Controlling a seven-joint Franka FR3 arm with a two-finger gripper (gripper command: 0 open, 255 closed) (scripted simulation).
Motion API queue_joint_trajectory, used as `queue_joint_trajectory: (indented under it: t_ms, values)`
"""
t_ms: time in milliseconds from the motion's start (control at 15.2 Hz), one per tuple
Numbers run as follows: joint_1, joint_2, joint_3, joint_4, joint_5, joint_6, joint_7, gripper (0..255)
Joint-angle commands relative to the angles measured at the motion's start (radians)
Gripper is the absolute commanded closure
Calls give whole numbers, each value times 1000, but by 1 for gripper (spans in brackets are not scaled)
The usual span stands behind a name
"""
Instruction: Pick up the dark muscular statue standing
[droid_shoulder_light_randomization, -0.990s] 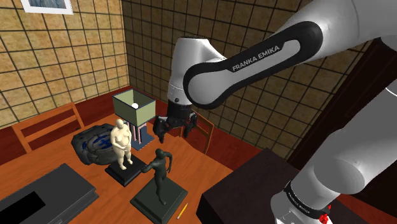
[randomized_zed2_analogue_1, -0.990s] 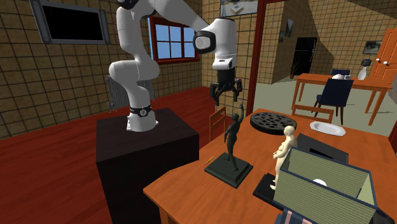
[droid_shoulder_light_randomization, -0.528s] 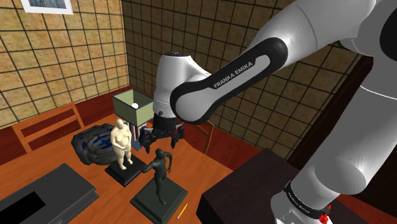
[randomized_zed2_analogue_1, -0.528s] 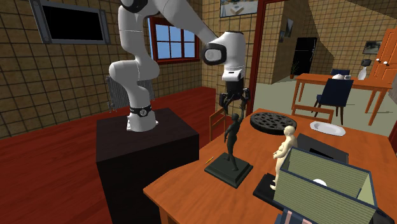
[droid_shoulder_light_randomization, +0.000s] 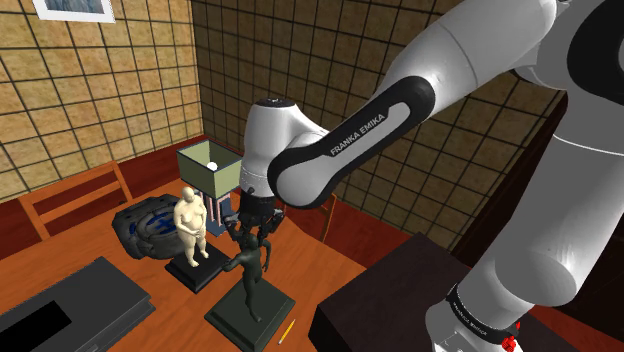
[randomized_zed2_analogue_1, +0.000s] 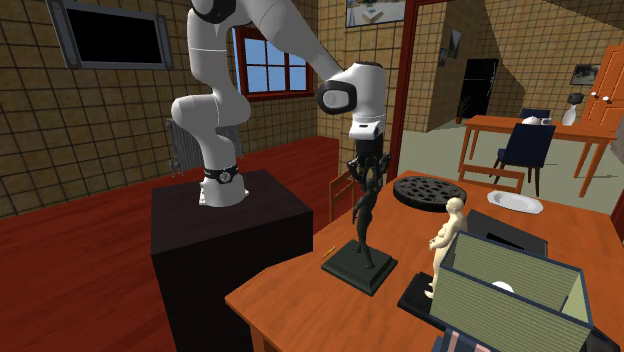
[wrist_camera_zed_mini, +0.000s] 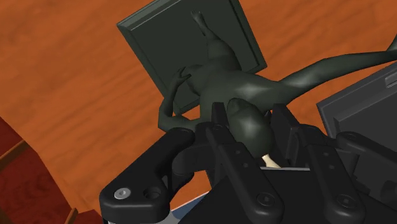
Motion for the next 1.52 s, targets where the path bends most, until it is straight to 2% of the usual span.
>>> queue_joint_trajectory:
  t_ms: [0,462,1452]
  values:
    - [0,1,0,0,-1,1,1,255]
    - [0,-1,0,-1,1,0,0,255]
    - [-24,-160,21,65,123,-200,-74,255]
